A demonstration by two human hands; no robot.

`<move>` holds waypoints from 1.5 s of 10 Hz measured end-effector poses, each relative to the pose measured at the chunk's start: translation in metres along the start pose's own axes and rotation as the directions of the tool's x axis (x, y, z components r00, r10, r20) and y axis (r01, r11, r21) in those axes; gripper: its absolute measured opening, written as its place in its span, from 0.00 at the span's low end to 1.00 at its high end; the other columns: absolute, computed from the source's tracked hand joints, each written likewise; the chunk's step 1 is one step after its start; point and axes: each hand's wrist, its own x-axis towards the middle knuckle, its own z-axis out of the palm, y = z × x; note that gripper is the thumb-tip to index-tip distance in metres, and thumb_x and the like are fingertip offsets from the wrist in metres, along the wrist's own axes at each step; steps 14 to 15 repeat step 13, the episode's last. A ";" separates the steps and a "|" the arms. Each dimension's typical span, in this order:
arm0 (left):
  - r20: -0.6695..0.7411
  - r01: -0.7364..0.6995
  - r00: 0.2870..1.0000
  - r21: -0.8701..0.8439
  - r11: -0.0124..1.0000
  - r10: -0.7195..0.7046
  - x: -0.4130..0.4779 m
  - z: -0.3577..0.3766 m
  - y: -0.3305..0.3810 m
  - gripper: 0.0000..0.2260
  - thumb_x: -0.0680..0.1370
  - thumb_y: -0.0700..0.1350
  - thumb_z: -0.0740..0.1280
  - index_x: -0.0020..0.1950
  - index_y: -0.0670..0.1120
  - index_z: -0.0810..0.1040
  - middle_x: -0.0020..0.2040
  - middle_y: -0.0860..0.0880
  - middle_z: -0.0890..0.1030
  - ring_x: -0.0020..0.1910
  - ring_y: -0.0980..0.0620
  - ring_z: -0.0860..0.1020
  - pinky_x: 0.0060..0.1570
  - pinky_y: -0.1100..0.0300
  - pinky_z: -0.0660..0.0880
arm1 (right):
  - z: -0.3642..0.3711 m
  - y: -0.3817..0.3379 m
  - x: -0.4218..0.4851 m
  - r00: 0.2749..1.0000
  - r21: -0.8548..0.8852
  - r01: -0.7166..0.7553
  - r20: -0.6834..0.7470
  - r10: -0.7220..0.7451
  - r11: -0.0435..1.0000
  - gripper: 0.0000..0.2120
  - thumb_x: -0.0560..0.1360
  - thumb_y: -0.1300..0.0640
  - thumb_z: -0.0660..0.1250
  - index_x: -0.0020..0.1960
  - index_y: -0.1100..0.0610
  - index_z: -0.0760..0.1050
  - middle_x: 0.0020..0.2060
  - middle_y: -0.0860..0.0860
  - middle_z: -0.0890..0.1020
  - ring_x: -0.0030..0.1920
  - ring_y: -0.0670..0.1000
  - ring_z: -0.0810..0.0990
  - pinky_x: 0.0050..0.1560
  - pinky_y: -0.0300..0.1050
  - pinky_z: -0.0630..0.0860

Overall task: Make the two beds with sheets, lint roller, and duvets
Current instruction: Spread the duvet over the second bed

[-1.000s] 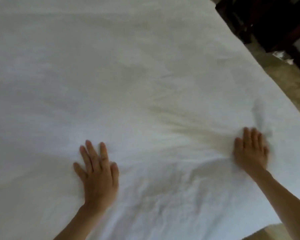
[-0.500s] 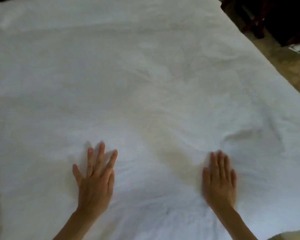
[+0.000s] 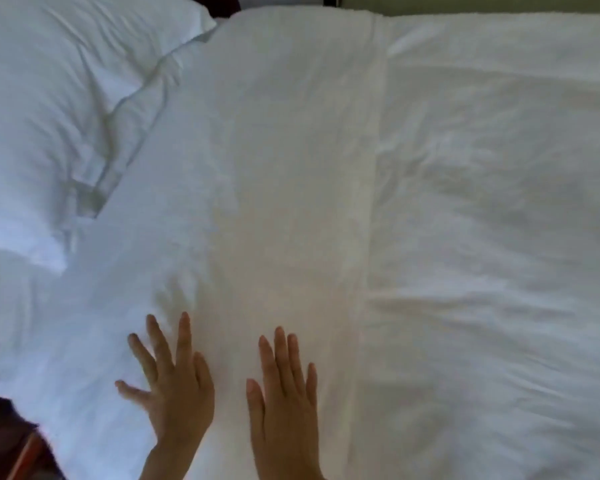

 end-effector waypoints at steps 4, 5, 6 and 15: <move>0.455 0.519 0.805 -0.230 0.823 -0.381 0.114 -0.051 -0.277 0.30 0.79 0.59 0.60 0.77 0.48 0.56 0.73 0.48 0.66 0.70 0.46 0.66 0.64 0.50 0.66 | 0.088 -0.158 0.039 0.983 -0.006 0.156 0.101 -0.155 0.988 0.25 0.80 0.42 0.40 0.76 0.45 0.52 0.76 0.42 0.51 0.76 0.47 0.49 0.58 0.51 0.62; 0.573 0.410 0.811 -0.408 0.816 -0.122 0.131 -0.064 -0.299 0.18 0.75 0.56 0.67 0.62 0.50 0.75 0.58 0.50 0.80 0.56 0.52 0.76 0.50 0.62 0.70 | 0.114 -0.201 0.072 0.918 -0.088 0.329 0.262 -0.297 0.940 0.24 0.81 0.43 0.43 0.75 0.46 0.59 0.75 0.46 0.59 0.75 0.47 0.52 0.65 0.52 0.57; 0.551 0.403 0.834 -0.653 0.641 0.038 0.129 -0.077 -0.320 0.10 0.74 0.54 0.69 0.52 0.52 0.79 0.48 0.51 0.83 0.51 0.53 0.80 0.50 0.61 0.73 | 0.128 -0.192 0.087 0.901 -0.133 0.331 0.338 -0.271 0.934 0.25 0.79 0.44 0.49 0.75 0.44 0.57 0.76 0.45 0.56 0.75 0.45 0.51 0.68 0.50 0.57; 0.786 0.482 0.618 -0.362 0.798 -0.016 0.037 -0.093 -0.225 0.26 0.82 0.48 0.57 0.78 0.47 0.51 0.77 0.45 0.57 0.70 0.47 0.67 0.64 0.59 0.65 | 0.040 -0.139 0.008 0.259 0.048 0.634 0.927 -0.270 0.772 0.30 0.77 0.48 0.55 0.76 0.55 0.54 0.77 0.51 0.48 0.75 0.52 0.55 0.70 0.46 0.61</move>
